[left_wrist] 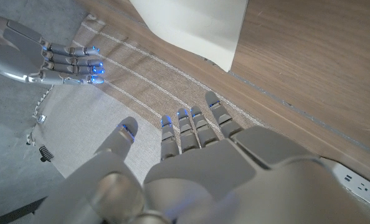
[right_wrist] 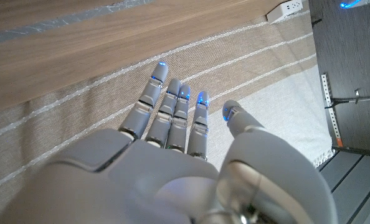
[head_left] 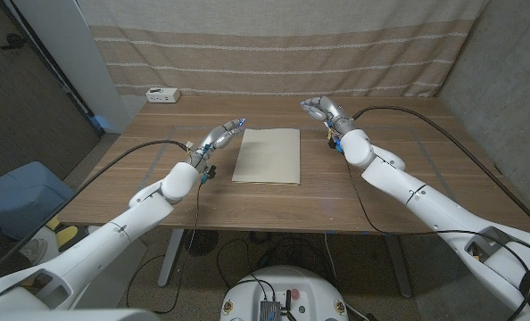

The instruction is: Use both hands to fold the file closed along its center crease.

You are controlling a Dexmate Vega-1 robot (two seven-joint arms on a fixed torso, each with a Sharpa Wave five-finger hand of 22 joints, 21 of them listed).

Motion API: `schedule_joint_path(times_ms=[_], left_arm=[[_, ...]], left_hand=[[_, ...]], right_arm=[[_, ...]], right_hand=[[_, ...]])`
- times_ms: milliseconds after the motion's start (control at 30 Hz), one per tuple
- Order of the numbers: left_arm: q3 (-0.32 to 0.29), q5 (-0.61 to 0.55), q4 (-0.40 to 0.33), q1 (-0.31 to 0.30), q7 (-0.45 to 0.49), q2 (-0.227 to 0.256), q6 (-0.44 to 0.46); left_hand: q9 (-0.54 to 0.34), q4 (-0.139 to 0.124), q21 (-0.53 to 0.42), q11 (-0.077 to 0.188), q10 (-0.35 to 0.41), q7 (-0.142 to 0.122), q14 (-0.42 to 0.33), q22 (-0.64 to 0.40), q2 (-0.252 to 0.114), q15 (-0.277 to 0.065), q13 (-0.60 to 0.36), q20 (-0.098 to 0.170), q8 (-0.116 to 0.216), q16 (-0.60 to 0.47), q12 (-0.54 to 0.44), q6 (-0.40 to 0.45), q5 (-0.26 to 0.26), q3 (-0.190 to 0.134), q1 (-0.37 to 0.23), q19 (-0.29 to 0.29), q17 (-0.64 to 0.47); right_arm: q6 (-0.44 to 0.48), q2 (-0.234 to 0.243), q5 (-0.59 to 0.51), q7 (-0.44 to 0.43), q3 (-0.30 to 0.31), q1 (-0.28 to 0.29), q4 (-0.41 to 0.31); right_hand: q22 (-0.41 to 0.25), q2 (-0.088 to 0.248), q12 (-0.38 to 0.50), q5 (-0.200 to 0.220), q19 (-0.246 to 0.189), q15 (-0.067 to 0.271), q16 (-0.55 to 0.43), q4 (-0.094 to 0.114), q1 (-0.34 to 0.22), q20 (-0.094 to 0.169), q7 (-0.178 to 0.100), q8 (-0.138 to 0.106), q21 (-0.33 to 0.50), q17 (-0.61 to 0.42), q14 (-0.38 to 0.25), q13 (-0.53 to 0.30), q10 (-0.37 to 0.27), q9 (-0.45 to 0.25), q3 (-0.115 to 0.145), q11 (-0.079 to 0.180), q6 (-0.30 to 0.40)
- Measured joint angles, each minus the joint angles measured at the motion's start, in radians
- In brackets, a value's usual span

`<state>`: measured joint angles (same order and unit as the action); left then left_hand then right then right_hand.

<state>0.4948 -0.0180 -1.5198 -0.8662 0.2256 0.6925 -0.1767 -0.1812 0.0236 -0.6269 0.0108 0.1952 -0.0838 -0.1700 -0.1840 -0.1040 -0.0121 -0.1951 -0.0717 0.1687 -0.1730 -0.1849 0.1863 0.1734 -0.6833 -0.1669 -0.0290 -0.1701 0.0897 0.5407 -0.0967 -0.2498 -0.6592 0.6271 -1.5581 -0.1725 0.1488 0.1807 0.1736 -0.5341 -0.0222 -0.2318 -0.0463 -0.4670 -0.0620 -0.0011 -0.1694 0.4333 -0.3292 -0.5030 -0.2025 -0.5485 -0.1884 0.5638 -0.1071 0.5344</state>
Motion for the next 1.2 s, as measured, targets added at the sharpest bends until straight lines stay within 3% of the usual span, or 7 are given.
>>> schedule_joint_path(times_ms=[67, 100, 300, 433, 633, 1133, 1200], left_arm=[[-0.008, 0.000, 0.014, 0.004, 0.000, -0.005, 0.000], [-0.010, 0.128, 0.018, 0.006, -0.069, -0.007, -0.069], [-0.025, 0.150, 0.053, 0.020, -0.083, -0.022, -0.079], [-0.033, 0.269, 0.078, 0.033, -0.173, -0.030, -0.119], [-0.039, 0.334, 0.118, 0.055, -0.231, -0.043, -0.139], [-0.043, 0.455, 0.249, 0.124, -0.384, -0.085, -0.214], [-0.043, 0.470, 0.318, 0.157, -0.405, -0.109, -0.224]], left_hand=[[0.000, 0.002, 0.009, 0.004, -0.016, 0.001, 0.020, 0.000, 0.004, -0.002, 0.000, -0.001, 0.000, 0.000, 0.004, -0.017, 0.000, 0.002, 0.004, 0.006, 0.000], [0.000, 0.004, 0.011, 0.008, -0.025, -0.001, 0.028, 0.000, 0.004, -0.004, 0.000, 0.002, 0.000, 0.000, 0.004, -0.026, 0.000, 0.004, 0.004, 0.011, 0.000], [0.005, 0.014, 0.033, 0.027, -0.095, -0.006, 0.096, 0.000, 0.008, -0.016, 0.007, 0.015, 0.000, 0.003, 0.008, -0.086, 0.000, 0.013, 0.008, 0.041, 0.001], [0.009, 0.027, 0.079, 0.043, -0.167, -0.012, 0.178, 0.003, 0.008, -0.020, 0.013, 0.032, 0.000, 0.007, 0.008, -0.142, 0.000, 0.027, 0.008, 0.124, 0.003], [0.009, 0.041, 0.132, 0.051, -0.227, -0.026, 0.252, 0.003, 0.007, -0.023, 0.018, 0.049, 0.000, 0.007, 0.008, -0.204, 0.000, 0.049, 0.008, 0.195, 0.003], [0.009, 0.041, 0.131, 0.052, -0.237, -0.019, 0.258, 0.003, -0.003, -0.024, 0.018, 0.049, 0.000, 0.007, 0.008, -0.218, 0.000, 0.058, -0.003, 0.195, 0.003], [0.009, 0.041, 0.131, 0.052, -0.237, -0.019, 0.258, 0.003, -0.003, -0.024, 0.018, 0.049, 0.000, 0.007, 0.008, -0.218, 0.000, 0.058, -0.003, 0.195, 0.003]], right_arm=[[-0.030, 0.000, 0.032, 0.000, 0.000, 0.000, 0.000], [-0.037, 0.009, 0.040, 0.000, 0.057, 0.049, 0.002], [-0.108, 0.011, 0.117, 0.011, 0.066, 0.057, 0.004], [-0.162, 0.009, 0.175, 0.023, 0.112, 0.099, 0.032], [-0.228, -0.013, 0.260, 0.049, 0.142, 0.120, 0.071], [-0.388, -0.114, 0.468, 0.151, 0.206, 0.142, 0.217], [-0.478, -0.134, 0.569, 0.200, 0.218, 0.144, 0.242]], right_hand=[[0.001, -0.006, 0.000, 0.000, 0.016, -0.005, 0.012, 0.004, 0.019, -0.001, -0.002, 0.000, -0.012, 0.004, 0.026, 0.000, 0.030, 0.002, -0.013, 0.000, -0.030], [0.001, -0.012, 0.000, 0.000, 0.025, -0.008, 0.018, 0.006, 0.025, -0.002, -0.002, 0.000, -0.018, 0.006, 0.040, 0.000, 0.045, 0.002, -0.018, 0.000, -0.046], [0.000, -0.036, -0.007, 0.000, 0.071, 0.005, 0.046, 0.012, 0.081, -0.007, -0.016, 0.000, -0.059, 0.030, 0.131, 0.003, 0.150, 0.003, -0.048, 0.013, -0.134], [0.002, -0.059, -0.007, 0.002, 0.101, 0.022, 0.051, 0.019, 0.125, -0.029, -0.037, 0.000, -0.093, 0.059, 0.206, 0.008, 0.234, 0.002, -0.075, 0.032, -0.212], [0.005, -0.082, -0.007, 0.012, 0.173, 0.023, 0.055, 0.029, 0.182, -0.018, -0.044, 0.000, -0.152, 0.093, 0.284, 0.014, 0.311, 0.007, -0.106, 0.037, -0.282], [0.005, -0.085, 0.001, 0.019, 0.187, 0.006, 0.058, 0.019, 0.193, 0.016, -0.036, -0.008, -0.175, 0.121, 0.314, 0.016, 0.314, 0.007, -0.114, 0.032, -0.292], [0.005, -0.085, 0.001, 0.019, 0.186, 0.002, 0.056, 0.018, 0.193, 0.018, -0.036, -0.008, -0.175, 0.125, 0.310, 0.016, 0.311, 0.007, -0.113, 0.028, -0.292]])
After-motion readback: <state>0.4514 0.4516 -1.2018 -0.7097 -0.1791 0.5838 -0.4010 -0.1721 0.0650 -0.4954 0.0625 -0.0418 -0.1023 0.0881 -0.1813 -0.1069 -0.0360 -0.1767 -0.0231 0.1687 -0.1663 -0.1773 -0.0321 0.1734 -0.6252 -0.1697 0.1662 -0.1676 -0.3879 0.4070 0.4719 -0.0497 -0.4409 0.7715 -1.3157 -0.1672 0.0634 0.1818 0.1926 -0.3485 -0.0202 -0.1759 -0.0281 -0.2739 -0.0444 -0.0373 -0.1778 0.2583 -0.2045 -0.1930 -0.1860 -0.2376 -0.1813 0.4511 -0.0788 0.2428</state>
